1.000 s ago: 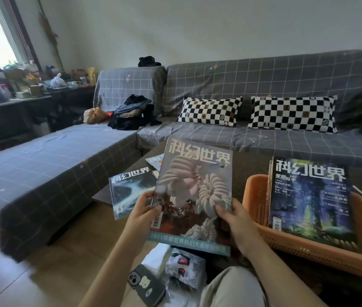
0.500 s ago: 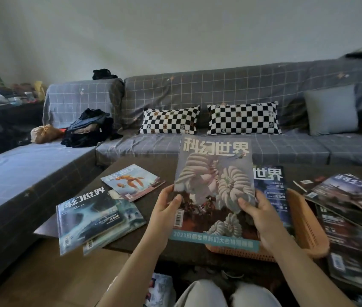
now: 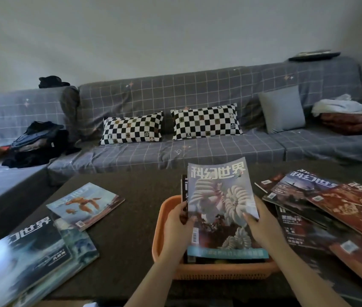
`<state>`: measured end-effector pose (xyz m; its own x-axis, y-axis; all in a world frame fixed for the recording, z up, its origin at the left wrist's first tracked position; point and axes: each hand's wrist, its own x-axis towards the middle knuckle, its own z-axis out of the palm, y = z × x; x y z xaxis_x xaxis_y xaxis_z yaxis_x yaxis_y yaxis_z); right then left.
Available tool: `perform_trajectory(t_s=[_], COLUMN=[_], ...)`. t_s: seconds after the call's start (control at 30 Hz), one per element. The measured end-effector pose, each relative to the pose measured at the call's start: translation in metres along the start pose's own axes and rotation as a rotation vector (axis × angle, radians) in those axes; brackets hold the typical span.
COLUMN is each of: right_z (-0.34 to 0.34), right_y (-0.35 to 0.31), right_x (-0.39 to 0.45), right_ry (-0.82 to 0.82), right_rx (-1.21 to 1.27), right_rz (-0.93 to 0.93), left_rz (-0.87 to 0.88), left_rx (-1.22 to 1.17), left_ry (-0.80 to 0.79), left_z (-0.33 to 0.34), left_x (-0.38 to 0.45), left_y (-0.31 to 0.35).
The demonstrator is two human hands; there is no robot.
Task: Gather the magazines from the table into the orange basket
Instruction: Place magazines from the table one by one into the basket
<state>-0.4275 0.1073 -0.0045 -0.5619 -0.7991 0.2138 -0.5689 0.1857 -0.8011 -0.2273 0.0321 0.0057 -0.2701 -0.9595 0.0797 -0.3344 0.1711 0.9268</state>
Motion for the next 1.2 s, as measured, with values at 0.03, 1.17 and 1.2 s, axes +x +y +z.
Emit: perform_trajectory(t_s=[0.03, 1.17, 1.2], right_z=[0.002, 0.000, -0.001], right_y=[0.001, 0.001, 0.001], right_x=[0.000, 0.010, 0.010], right_ry=[0.012, -0.344, -0.349], right_rx=[-0.025, 0.089, 0.086], right_rz=[-0.019, 0.276, 0.273], left_rz=[0.016, -0.274, -0.269], left_rx=[0.035, -0.280, -0.288], left_ry=[0.019, -0.245, -0.253], left_z=[0.001, -0.003, -0.003], left_x=[0.000, 0.005, 0.005], left_y=[-0.001, -0.005, -0.006])
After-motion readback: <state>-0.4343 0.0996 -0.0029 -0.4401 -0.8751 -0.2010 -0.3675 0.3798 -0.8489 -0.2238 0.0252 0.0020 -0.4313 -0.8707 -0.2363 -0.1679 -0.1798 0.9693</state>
